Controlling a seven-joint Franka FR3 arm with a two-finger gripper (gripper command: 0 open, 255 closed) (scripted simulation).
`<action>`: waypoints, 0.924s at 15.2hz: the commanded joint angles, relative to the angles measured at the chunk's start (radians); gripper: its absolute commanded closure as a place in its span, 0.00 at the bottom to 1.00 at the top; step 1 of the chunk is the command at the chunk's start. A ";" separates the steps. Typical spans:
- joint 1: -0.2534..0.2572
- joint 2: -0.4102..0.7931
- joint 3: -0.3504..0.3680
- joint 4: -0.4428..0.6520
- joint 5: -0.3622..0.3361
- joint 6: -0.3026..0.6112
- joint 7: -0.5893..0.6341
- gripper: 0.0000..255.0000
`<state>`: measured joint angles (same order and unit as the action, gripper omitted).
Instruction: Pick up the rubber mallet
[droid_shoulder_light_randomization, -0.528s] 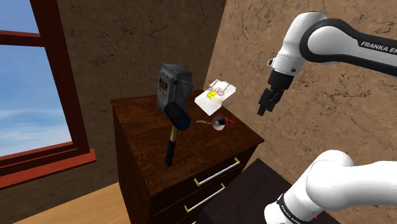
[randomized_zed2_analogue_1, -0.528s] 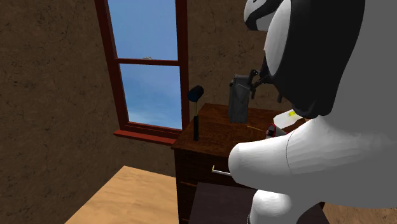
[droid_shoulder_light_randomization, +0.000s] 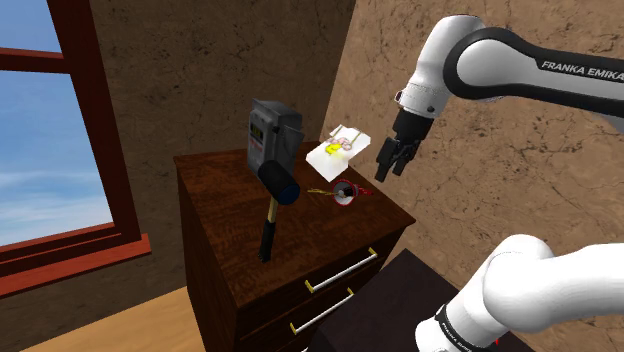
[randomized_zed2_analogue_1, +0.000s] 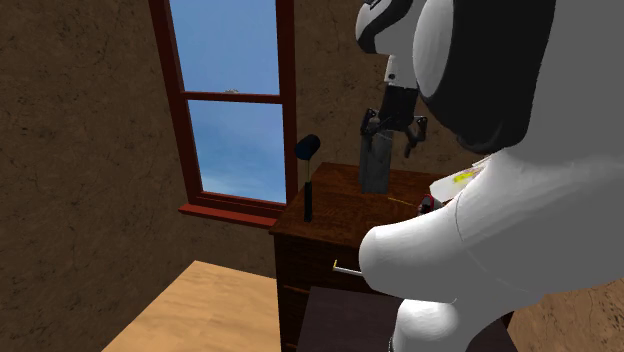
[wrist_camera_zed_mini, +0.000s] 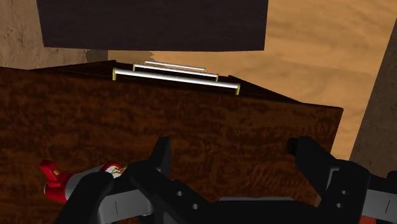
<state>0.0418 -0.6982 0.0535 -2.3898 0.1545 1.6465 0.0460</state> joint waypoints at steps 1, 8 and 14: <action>0.017 0.044 0.035 0.029 0.030 0.032 0.038 0.00; 0.056 0.216 0.141 0.143 0.090 0.150 0.147 0.00; 0.078 0.382 0.226 0.282 0.097 0.231 0.245 0.00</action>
<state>0.1160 -0.3416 0.2655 -2.1322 0.2517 1.8665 0.2723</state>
